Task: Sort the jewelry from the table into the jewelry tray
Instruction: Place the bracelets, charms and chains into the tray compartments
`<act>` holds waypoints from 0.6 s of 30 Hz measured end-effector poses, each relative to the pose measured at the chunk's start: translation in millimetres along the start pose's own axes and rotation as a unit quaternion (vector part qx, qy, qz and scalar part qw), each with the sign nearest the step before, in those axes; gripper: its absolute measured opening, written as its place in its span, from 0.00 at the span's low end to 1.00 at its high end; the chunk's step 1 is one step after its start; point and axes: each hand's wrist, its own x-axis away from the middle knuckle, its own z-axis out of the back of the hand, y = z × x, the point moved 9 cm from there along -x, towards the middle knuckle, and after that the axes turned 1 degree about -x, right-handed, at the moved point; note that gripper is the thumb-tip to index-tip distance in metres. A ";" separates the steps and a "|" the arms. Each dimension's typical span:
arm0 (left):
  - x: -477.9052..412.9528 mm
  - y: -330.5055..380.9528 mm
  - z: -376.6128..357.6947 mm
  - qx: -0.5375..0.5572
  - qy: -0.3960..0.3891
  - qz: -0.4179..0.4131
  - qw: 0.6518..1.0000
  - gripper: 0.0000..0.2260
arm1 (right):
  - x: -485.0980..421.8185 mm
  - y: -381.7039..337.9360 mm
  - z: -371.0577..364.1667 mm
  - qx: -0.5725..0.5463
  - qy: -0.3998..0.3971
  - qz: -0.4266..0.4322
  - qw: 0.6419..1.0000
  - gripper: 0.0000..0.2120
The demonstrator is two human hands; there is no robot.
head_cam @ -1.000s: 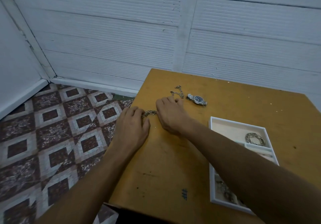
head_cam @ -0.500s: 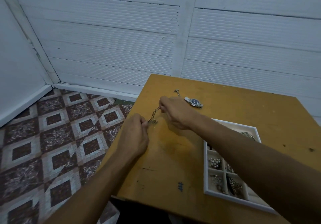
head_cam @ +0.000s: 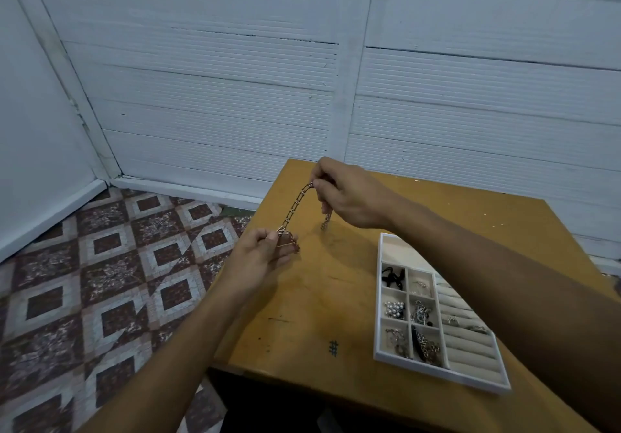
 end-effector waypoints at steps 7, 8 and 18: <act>17.1 6.0 -16.4 0.191 -0.068 0.039 0.978 0.08 | 9.4 -9.7 15.4 -0.021 0.001 -0.024 0.999 0.08; 19.0 5.2 -19.4 0.204 -0.072 0.045 0.975 0.07 | 10.3 -10.9 18.0 -0.018 0.001 -0.024 1.000 0.08; 48.3 -11.7 -45.6 0.186 -0.160 0.101 0.964 0.15 | 17.9 -18.6 36.6 -0.034 0.018 -0.032 0.999 0.07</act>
